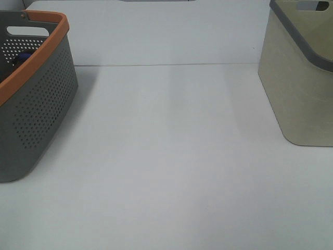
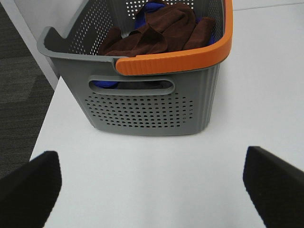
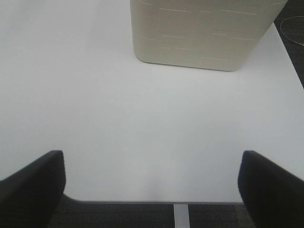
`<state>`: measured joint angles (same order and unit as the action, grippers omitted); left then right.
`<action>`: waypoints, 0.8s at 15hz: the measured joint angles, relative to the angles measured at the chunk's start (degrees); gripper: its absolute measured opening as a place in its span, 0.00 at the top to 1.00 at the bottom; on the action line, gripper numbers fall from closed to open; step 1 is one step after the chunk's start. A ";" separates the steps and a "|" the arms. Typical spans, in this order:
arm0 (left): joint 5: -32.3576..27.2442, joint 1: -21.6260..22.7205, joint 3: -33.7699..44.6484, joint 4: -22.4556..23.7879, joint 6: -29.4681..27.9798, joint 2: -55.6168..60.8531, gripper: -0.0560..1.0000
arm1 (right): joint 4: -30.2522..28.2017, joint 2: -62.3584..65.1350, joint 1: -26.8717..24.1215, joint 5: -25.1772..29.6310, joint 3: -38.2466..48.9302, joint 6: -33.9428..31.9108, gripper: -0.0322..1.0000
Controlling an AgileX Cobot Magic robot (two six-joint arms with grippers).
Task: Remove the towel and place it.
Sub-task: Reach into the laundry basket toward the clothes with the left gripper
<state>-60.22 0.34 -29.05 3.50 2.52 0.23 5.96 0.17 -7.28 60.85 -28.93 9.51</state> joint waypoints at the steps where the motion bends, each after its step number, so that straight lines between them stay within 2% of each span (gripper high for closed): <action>1: 0.00 0.00 0.00 0.00 0.00 0.00 0.01 | 0.00 0.00 0.00 0.00 0.00 0.00 0.04; 12: 0.00 0.00 0.00 0.00 0.00 0.00 0.01 | 0.00 0.00 0.00 0.00 0.00 0.00 0.04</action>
<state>-60.22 0.34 -29.05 3.50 2.52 0.23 5.96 0.17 -7.28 60.85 -28.93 9.51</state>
